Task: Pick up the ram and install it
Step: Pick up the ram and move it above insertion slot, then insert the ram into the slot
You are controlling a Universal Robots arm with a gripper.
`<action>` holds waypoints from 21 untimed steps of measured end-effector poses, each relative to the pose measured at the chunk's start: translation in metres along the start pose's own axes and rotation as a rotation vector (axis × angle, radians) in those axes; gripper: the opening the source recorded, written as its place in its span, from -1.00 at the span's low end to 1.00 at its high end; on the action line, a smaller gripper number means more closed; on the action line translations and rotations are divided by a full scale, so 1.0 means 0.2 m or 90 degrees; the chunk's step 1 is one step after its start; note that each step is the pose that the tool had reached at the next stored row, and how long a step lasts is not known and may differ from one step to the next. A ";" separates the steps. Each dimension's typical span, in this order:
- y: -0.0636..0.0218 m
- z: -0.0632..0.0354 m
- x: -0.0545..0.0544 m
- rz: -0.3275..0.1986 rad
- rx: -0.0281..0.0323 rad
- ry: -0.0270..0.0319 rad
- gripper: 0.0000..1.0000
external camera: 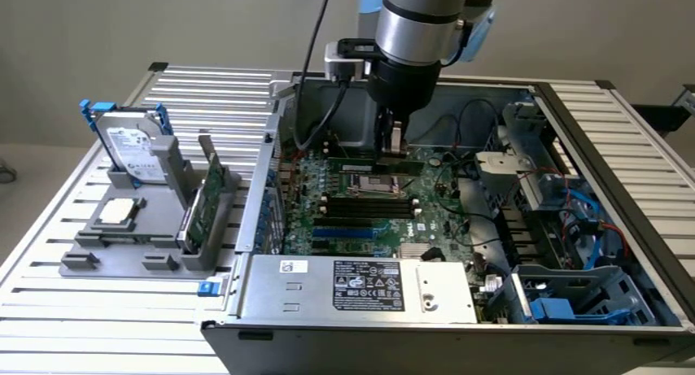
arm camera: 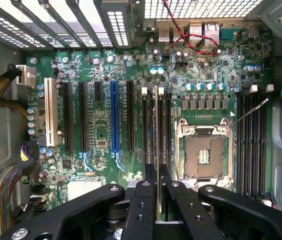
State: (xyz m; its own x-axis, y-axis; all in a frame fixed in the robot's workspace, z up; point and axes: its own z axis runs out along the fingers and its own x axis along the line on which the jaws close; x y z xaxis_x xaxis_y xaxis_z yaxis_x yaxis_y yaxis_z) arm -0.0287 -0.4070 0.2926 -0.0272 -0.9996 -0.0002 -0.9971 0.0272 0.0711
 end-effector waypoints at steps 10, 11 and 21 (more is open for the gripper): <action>0.000 0.000 0.00 0.000 -0.0007 0.0000 -0.72; 0.000 0.000 0.00 0.000 -0.0008 0.0000 -0.72; -0.008 0.070 0.01 0.000 -0.0008 -0.0001 -0.72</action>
State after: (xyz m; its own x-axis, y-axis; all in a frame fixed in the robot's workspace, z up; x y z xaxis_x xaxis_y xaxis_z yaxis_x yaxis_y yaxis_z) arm -0.0282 -0.4091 0.2784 -0.0272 -0.9996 -0.0005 -0.9970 0.0271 0.0724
